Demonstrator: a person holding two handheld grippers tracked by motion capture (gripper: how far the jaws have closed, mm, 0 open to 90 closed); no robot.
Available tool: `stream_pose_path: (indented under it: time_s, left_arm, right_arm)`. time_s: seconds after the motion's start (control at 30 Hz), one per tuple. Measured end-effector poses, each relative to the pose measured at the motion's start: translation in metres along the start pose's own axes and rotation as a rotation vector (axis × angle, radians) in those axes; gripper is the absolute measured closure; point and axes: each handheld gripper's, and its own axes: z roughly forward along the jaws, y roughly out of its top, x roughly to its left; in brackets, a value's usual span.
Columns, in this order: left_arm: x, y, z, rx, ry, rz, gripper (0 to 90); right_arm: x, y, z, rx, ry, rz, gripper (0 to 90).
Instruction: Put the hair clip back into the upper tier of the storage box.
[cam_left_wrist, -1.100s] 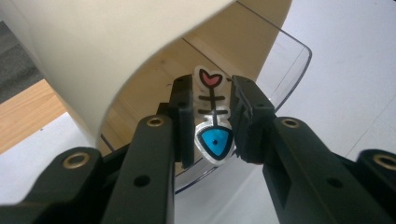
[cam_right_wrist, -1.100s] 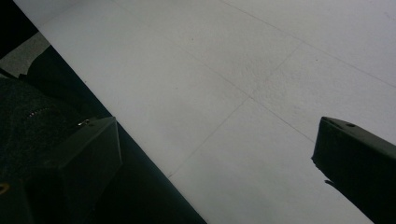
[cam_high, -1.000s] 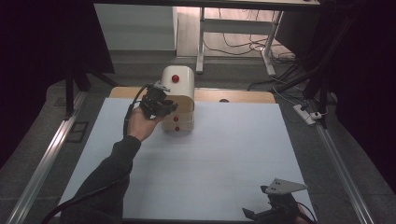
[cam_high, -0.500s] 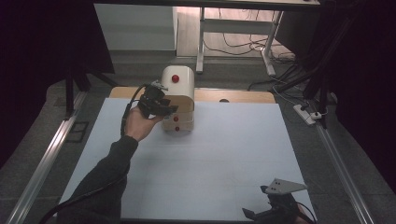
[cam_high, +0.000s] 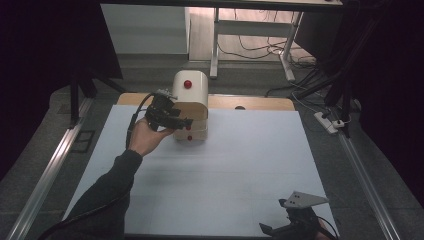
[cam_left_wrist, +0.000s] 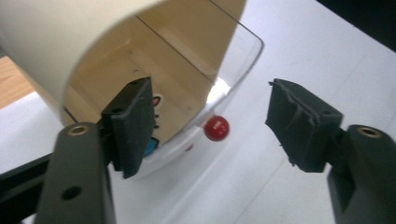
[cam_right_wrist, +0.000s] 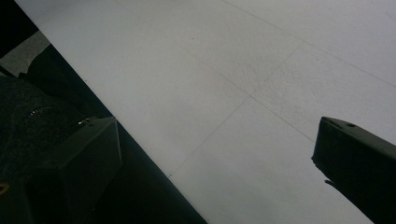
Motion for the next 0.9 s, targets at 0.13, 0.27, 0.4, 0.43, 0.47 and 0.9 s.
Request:
stream_pose_path:
  time_s: [0.13, 0.27, 0.4, 0.43, 0.47, 0.9]
  left_arm:
    - [-0.004, -0.002, -0.003, -0.001, -0.017, 0.010, 25.7]
    - [-0.007, -0.005, -0.006, -0.001, -0.023, 0.020, 20.6]
    - [-0.009, -0.008, -0.009, -0.016, -0.045, -0.011, 16.1]
    - [-0.009, -0.009, -0.010, -0.016, -0.056, -0.014, 14.9]
    - [-0.009, -0.010, -0.010, -0.017, -0.062, -0.022, 13.6]
    - [-0.018, -0.027, -0.012, -0.025, -0.076, -0.021, 4.5]
  right_arm:
    - [0.000, 0.000, 0.000, 0.002, 0.001, -0.001, 0.8]
    - [0.000, 0.000, 0.000, 0.004, 0.000, -0.001, 0.8]
    - [0.000, 0.000, 0.000, 0.005, 0.000, 0.000, 0.8]
    - [0.000, 0.000, 0.000, 0.006, 0.000, 0.000, 0.8]
    - [0.000, 0.000, 0.000, 0.006, 0.000, 0.000, 0.8]
    - [0.000, 0.000, 0.001, 0.012, 0.001, -0.001, 0.8]
